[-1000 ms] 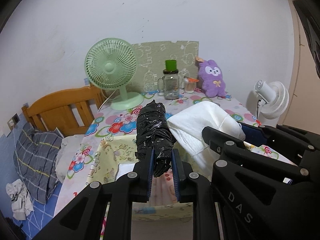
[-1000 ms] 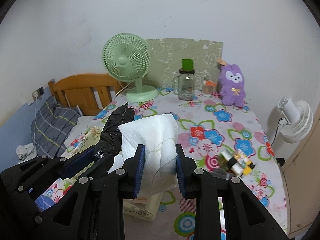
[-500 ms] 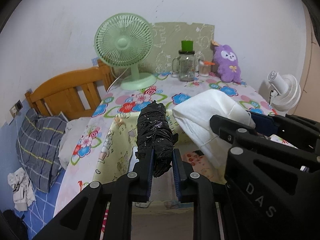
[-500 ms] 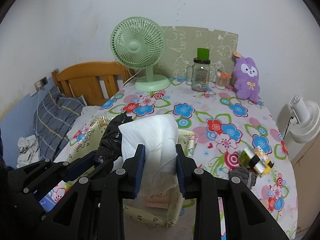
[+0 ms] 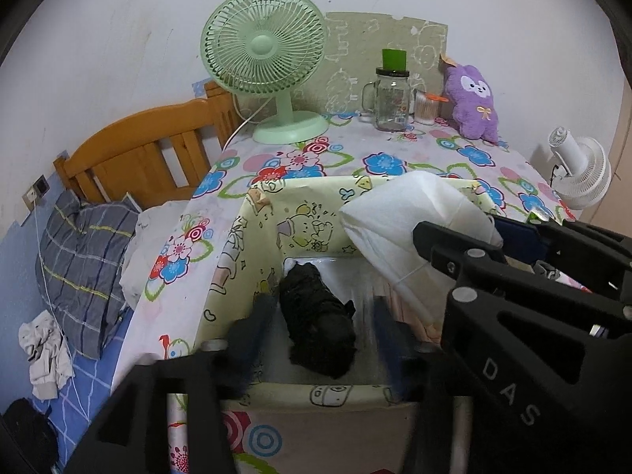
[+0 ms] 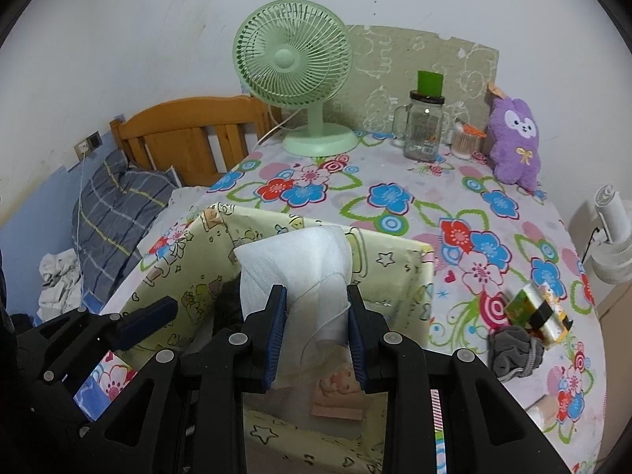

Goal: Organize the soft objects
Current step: 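Lower umbrella and cloth into the box and open both grippers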

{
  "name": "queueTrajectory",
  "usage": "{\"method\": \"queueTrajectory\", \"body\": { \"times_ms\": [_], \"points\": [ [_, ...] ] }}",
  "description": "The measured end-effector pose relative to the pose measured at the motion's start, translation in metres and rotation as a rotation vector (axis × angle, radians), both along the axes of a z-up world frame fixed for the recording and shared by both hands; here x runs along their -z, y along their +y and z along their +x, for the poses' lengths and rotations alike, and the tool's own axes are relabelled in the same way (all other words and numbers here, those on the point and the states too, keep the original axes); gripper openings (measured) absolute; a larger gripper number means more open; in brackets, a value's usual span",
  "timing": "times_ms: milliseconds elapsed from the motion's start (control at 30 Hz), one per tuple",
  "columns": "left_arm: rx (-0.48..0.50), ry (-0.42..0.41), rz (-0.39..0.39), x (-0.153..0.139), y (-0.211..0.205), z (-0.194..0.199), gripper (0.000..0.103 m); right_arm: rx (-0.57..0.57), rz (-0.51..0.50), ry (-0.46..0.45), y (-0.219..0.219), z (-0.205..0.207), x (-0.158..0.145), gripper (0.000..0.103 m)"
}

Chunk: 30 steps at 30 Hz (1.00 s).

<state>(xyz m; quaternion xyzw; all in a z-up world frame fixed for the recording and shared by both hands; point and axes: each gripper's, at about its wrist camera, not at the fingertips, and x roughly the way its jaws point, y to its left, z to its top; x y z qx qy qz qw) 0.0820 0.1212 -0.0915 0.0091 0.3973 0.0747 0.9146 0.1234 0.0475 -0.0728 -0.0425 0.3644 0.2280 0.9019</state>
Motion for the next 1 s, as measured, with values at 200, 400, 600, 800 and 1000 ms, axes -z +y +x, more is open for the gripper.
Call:
{"method": "queueTrajectory", "body": {
  "times_ms": [200,400,600,800,1000],
  "points": [
    [-0.004,-0.002,0.019,-0.001,0.004,0.002,0.079,-0.033,-0.005,0.004,0.011,0.004,0.005,0.041],
    [0.01,0.002,0.011,-0.001,0.005,0.004,0.082,-0.047,-0.009,0.016,0.015,0.006,0.009,0.069],
    [0.015,0.009,0.004,-0.001,0.004,0.005,0.089,-0.03,-0.03,-0.019,0.012,0.004,0.006,0.083],
    [0.006,-0.005,0.011,-0.006,0.0,0.006,0.094,-0.002,-0.038,-0.034,0.005,0.003,0.001,0.084],
    [-0.006,-0.016,-0.003,-0.011,-0.003,0.005,0.098,0.005,-0.031,-0.045,-0.001,0.001,-0.005,0.084]
  ]
}}
